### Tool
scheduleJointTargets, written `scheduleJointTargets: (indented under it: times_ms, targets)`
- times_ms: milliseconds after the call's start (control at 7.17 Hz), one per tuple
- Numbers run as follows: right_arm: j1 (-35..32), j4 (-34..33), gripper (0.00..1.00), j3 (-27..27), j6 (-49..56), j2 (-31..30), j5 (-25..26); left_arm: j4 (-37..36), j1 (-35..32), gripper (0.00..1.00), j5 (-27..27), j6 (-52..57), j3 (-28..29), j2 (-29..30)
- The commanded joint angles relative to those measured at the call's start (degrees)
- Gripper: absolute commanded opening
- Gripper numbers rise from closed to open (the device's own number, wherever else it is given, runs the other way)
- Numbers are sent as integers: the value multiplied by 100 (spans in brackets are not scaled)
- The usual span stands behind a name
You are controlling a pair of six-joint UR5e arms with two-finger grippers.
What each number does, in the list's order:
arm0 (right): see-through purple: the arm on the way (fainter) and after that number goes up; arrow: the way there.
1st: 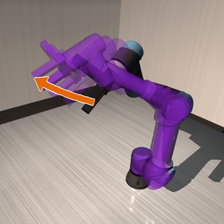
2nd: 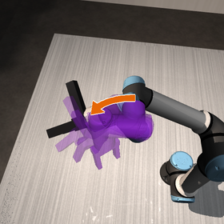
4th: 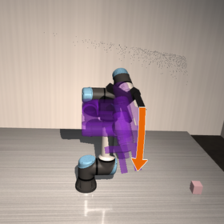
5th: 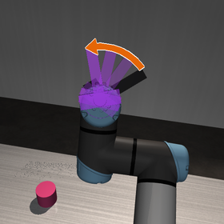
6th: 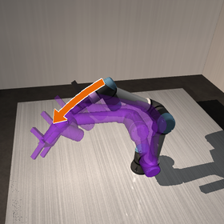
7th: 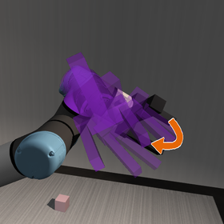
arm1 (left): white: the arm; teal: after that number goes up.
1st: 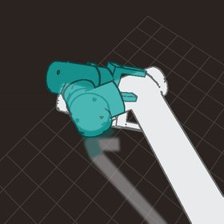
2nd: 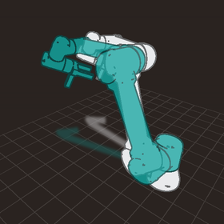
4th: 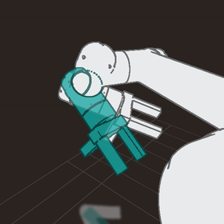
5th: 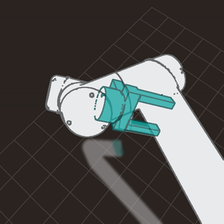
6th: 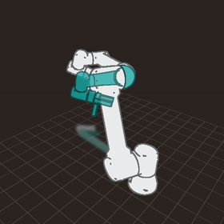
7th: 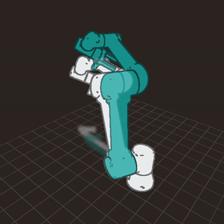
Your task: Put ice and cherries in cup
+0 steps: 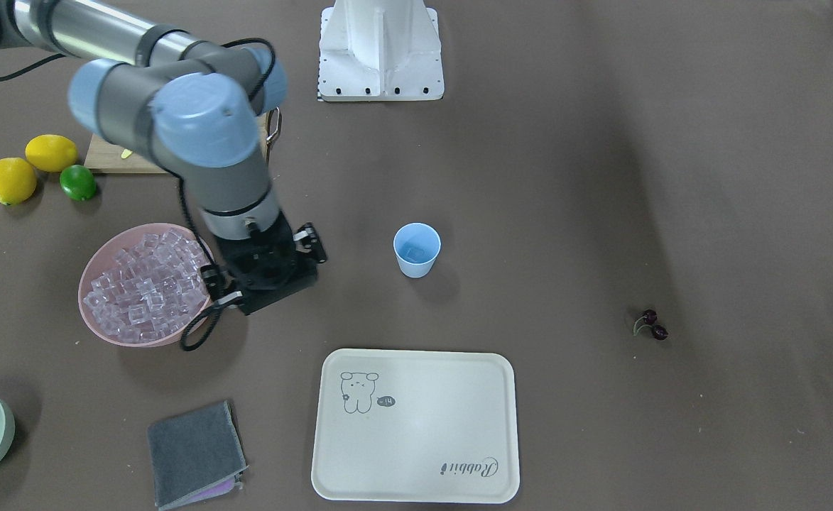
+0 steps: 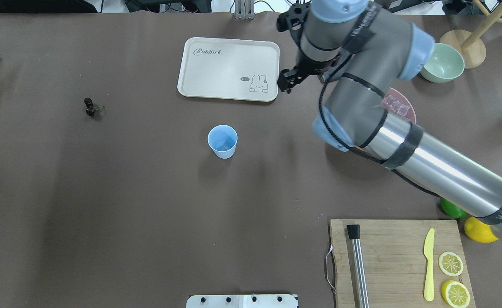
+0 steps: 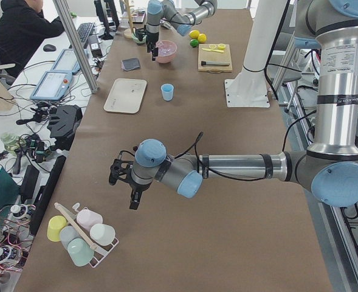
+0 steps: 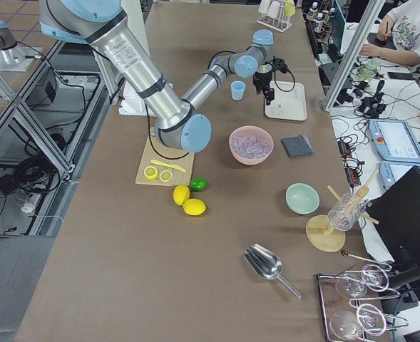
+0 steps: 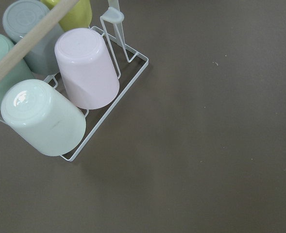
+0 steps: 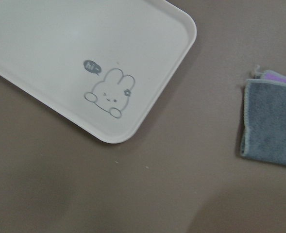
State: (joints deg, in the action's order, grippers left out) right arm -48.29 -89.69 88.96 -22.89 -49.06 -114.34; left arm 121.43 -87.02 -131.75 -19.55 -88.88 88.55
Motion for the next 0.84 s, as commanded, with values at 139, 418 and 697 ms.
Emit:
scheduleJointTargets:
  times_ms: [139,418,697]
  targets:
    - [-392,1490,94,237,1163,-1514,-422,-5,27,98,18,30,64,13]
    - [-383,1542,91,219,1103,-1824,-431,-5,63,98,18,4,82,92]
    - [-357,1568,89,87,1111,-1905,-413,3,71,98,18,-13,20,74]
